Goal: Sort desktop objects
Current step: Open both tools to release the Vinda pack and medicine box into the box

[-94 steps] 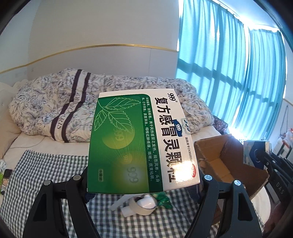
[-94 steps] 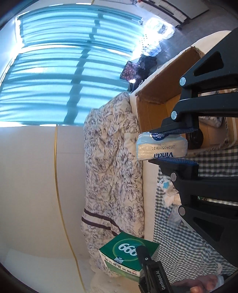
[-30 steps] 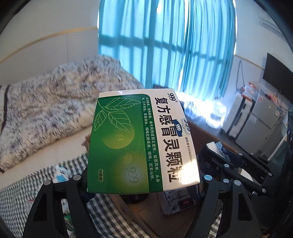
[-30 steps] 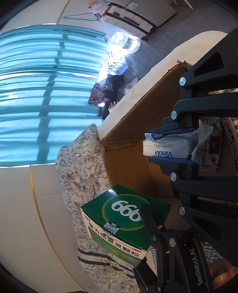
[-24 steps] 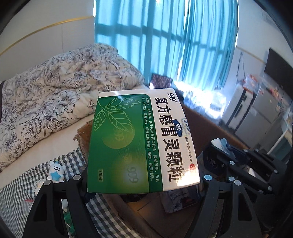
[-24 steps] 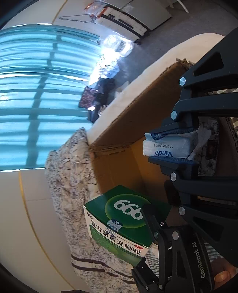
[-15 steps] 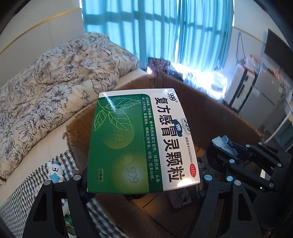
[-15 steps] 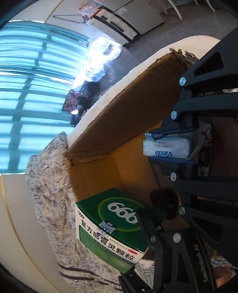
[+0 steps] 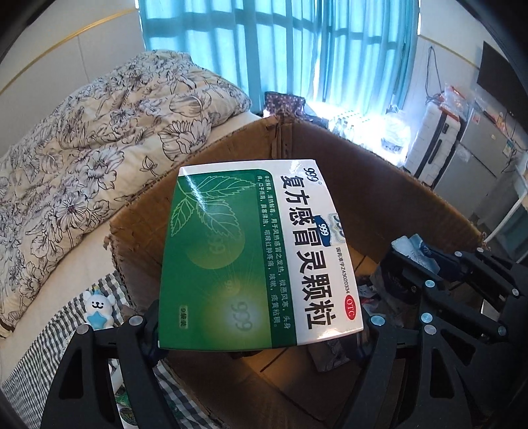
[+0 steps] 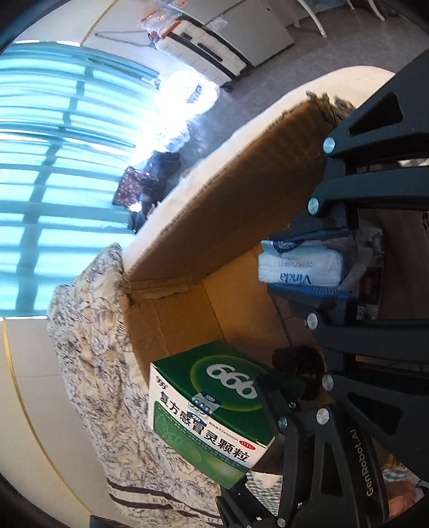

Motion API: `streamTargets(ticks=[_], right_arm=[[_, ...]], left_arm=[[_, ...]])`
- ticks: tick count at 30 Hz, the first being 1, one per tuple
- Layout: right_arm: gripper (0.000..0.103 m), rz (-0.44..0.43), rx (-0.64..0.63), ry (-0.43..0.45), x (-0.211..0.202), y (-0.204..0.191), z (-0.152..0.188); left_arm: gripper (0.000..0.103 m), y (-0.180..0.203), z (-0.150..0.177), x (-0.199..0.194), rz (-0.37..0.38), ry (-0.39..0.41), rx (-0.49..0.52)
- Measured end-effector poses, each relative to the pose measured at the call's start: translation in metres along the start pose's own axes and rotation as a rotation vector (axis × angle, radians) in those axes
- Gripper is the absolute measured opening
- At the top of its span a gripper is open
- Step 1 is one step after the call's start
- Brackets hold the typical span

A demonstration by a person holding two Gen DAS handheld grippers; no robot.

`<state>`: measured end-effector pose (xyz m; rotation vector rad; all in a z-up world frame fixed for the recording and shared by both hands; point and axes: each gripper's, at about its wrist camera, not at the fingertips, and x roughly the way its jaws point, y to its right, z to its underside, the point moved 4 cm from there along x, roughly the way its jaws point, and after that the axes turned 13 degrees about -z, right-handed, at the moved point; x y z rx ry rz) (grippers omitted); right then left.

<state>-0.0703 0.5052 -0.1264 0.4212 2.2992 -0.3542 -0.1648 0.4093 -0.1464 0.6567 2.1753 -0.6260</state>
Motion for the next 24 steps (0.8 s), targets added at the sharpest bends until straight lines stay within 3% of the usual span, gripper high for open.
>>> streamTargets(ticks=[2, 8, 24], right_arm=[[0.037, 0.008, 0.001, 0.017, -0.004, 0.001, -0.002], [0.039, 0.012, -0.004, 0.054, -0.012, -0.003, -0.008], [0.046, 0.028, -0.026, 0.191, -0.055, -0.027, -0.025]], left_arm=[[0.083, -0.002, -0.002, -0.001, -0.013, 0.003, -0.004], [0.092, -0.011, -0.008, -0.012, -0.016, 0.042, -0.033], [0.092, -0.036, -0.010, -0.054, -0.019, 0.125, -0.088]])
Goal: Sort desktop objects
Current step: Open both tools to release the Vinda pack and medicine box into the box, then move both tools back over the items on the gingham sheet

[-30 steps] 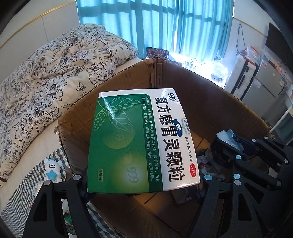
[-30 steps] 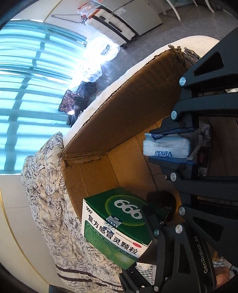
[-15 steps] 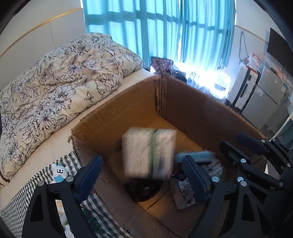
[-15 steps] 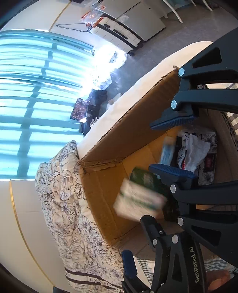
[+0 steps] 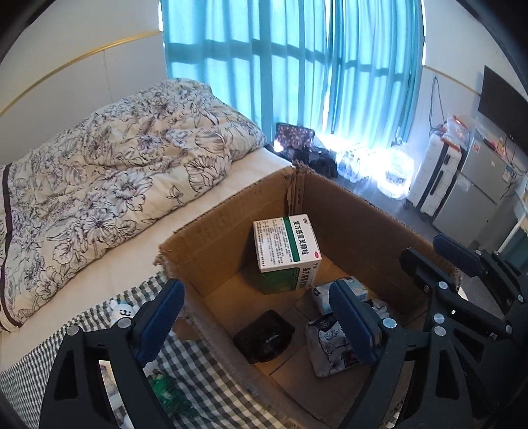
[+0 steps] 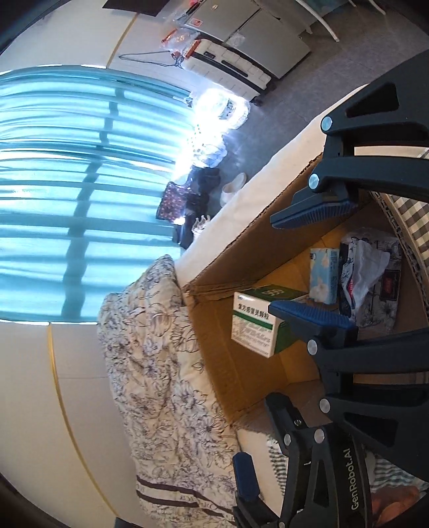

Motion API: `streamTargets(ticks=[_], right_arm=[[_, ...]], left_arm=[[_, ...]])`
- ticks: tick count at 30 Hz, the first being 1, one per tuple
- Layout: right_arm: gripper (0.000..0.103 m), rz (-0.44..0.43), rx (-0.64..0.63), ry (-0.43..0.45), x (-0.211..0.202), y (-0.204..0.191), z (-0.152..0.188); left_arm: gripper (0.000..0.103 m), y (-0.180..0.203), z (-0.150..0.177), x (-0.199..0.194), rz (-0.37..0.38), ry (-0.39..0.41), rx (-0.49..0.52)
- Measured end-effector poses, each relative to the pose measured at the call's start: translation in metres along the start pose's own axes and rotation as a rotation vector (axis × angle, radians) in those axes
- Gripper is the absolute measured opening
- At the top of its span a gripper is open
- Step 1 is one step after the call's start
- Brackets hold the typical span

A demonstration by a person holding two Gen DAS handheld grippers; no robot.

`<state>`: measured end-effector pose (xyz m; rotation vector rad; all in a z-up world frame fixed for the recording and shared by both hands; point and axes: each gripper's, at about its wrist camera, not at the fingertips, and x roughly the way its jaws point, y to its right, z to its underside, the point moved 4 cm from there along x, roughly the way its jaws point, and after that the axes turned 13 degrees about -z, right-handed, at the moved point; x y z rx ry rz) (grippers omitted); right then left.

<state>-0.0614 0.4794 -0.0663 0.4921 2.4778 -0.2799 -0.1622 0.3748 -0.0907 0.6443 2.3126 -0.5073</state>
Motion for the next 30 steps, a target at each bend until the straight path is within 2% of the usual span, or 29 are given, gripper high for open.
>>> streamTargets(ticks=[13, 15, 22, 30], right_arm=[[0.048, -0.030, 0.026, 0.109, -0.039, -0.017, -0.011], [0.054, -0.038, 0.027, 0.121, -0.042, -0.022, -0.013], [0.055, -0.058, 0.003, 0.165, -0.057, -0.042, -0.019], [0.067, -0.084, -0.030, 0.195, -0.064, -0.070, -0.022]], left_arm=[[0.092, -0.051, 0.001, -0.048, -0.029, 0.086, -0.144], [0.092, -0.060, 0.002, -0.054, -0.033, 0.096, -0.164], [0.092, -0.093, 0.008, -0.077, -0.059, 0.132, -0.224], [0.094, -0.133, 0.019, -0.099, -0.108, 0.169, -0.288]])
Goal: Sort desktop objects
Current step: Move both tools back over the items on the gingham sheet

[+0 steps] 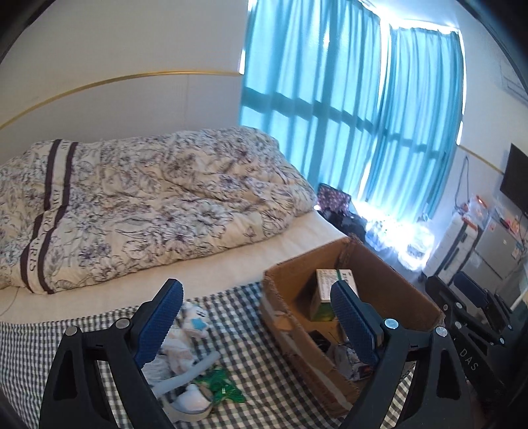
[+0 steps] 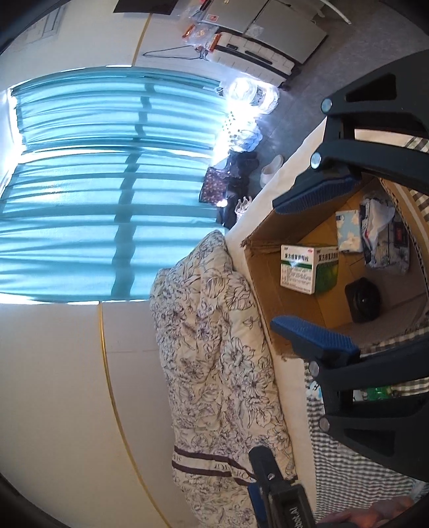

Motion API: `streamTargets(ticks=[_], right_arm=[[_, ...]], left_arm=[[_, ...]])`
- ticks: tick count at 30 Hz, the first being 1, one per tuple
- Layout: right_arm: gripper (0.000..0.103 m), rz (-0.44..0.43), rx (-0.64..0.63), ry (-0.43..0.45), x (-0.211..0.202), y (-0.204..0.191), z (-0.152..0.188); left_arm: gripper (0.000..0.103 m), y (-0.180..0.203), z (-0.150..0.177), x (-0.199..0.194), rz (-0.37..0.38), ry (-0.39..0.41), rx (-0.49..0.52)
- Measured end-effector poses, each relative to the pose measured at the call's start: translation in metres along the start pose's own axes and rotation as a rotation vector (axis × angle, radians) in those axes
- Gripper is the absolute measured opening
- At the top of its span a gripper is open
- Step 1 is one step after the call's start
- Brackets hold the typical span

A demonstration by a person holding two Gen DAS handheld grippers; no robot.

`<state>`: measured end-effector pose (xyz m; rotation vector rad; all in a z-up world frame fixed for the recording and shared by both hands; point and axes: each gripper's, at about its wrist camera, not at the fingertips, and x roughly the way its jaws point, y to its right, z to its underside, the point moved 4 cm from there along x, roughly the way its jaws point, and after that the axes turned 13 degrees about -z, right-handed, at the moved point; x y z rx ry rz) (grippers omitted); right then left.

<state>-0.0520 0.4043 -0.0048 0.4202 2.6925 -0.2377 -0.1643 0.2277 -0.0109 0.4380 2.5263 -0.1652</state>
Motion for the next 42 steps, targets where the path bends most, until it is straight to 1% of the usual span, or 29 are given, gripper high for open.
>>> streamTargets(ticks=[2, 5, 7, 11, 19, 23, 25, 27, 33, 34, 35, 39, 42], right_arm=[[0.068, -0.012, -0.004, 0.002, 0.001, -0.007, -0.002], [0.074, -0.028, -0.011, 0.012, 0.002, -0.020, -0.004], [0.075, -0.039, -0.014, 0.019, 0.002, -0.027, -0.005], [0.077, -0.062, -0.020, 0.028, 0.003, -0.042, -0.007], [0.085, -0.106, -0.029, 0.047, 0.007, -0.072, -0.010], [0.085, -0.137, -0.040, 0.044, 0.010, -0.087, -0.011], [0.088, -0.150, -0.043, 0.048, 0.012, -0.093, -0.011], [0.095, -0.166, -0.047, 0.049, 0.014, -0.100, -0.010], [0.097, -0.206, -0.081, 0.034, 0.026, -0.124, -0.008], [0.098, -0.215, -0.087, 0.033, 0.029, -0.129, -0.008], [0.102, -0.224, -0.092, 0.030, 0.030, -0.133, -0.007], [0.103, -0.257, -0.121, 0.018, 0.037, -0.150, -0.003], [0.103, -0.285, -0.147, -0.012, 0.046, -0.161, 0.002]], left_arm=[[0.094, -0.013, 0.000, -0.005, -0.015, 0.012, -0.017], [0.094, -0.030, 0.000, -0.010, -0.042, 0.026, -0.033], [0.094, -0.041, 0.000, -0.013, -0.057, 0.034, -0.042], [0.101, -0.064, -0.001, -0.022, -0.081, 0.054, -0.064], [0.103, -0.096, 0.002, -0.037, -0.117, 0.087, -0.081], [0.103, -0.111, 0.005, -0.041, -0.142, 0.092, -0.084], [0.103, -0.119, 0.007, -0.043, -0.150, 0.097, -0.090], [0.103, -0.125, 0.009, -0.043, -0.159, 0.096, -0.093], [0.103, -0.147, 0.017, -0.043, -0.190, 0.084, -0.108], [0.103, -0.151, 0.019, -0.043, -0.194, 0.083, -0.115], [0.103, -0.154, 0.019, -0.043, -0.197, 0.082, -0.119], [0.103, -0.164, 0.024, -0.044, -0.217, 0.081, -0.127], [0.103, -0.171, 0.028, -0.043, -0.230, 0.074, -0.130]])
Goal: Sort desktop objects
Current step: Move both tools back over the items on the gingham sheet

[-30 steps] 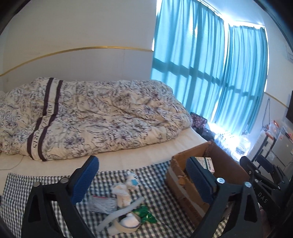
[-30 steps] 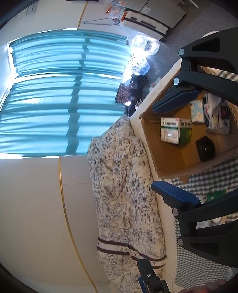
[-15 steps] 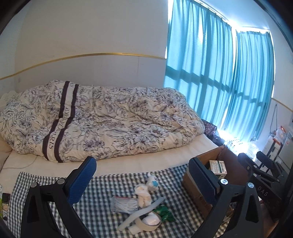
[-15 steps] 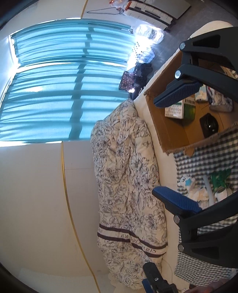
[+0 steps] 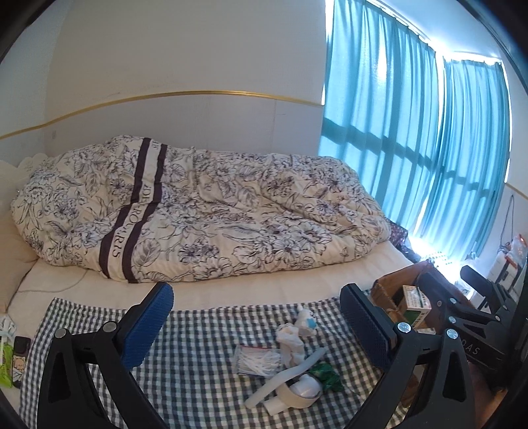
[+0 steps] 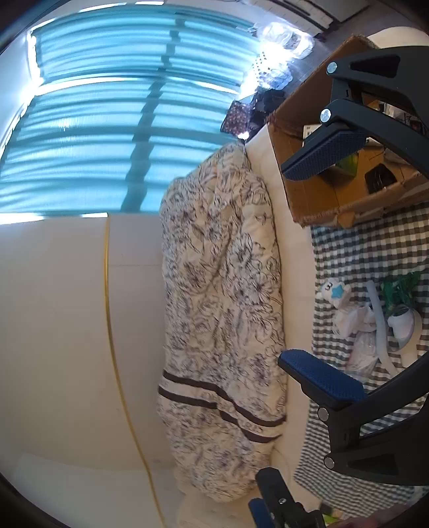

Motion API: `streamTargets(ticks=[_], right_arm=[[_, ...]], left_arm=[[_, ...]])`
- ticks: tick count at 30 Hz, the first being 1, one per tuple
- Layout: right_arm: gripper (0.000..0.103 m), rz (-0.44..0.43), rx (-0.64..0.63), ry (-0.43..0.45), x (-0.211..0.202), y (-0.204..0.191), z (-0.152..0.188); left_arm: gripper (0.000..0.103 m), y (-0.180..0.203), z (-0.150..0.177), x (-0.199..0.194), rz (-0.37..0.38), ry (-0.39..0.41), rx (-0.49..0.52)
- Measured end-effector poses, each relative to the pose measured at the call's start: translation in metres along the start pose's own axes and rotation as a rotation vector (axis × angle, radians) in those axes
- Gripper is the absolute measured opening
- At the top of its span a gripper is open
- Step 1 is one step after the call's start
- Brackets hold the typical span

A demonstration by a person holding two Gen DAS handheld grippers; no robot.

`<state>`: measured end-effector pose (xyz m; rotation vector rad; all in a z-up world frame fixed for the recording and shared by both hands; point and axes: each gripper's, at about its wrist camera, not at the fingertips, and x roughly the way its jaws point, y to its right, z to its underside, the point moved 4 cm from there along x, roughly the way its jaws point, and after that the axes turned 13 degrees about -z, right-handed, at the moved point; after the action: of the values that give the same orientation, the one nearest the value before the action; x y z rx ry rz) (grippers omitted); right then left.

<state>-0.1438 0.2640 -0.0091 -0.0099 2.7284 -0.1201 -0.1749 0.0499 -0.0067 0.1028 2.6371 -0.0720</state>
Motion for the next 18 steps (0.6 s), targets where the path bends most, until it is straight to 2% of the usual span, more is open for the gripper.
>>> streamTargets(ticks=[11, 14, 18], right_arm=[[0.103, -0.121, 0.047, -0.172, 0.038, -0.003, 0.033], [0.103, -0.128, 0.013, -0.237, 0.049, -0.008, 0.043], [0.103, -0.154, -0.025, -0.259, 0.054, -0.020, 0.050]], left_arm=[[0.103, -0.014, 0.016, 0.012, -0.019, -0.040, -0.026], [0.103, -0.017, 0.022, 0.015, -0.025, -0.055, -0.030], [0.103, -0.024, 0.028, 0.018, -0.041, -0.072, -0.043]])
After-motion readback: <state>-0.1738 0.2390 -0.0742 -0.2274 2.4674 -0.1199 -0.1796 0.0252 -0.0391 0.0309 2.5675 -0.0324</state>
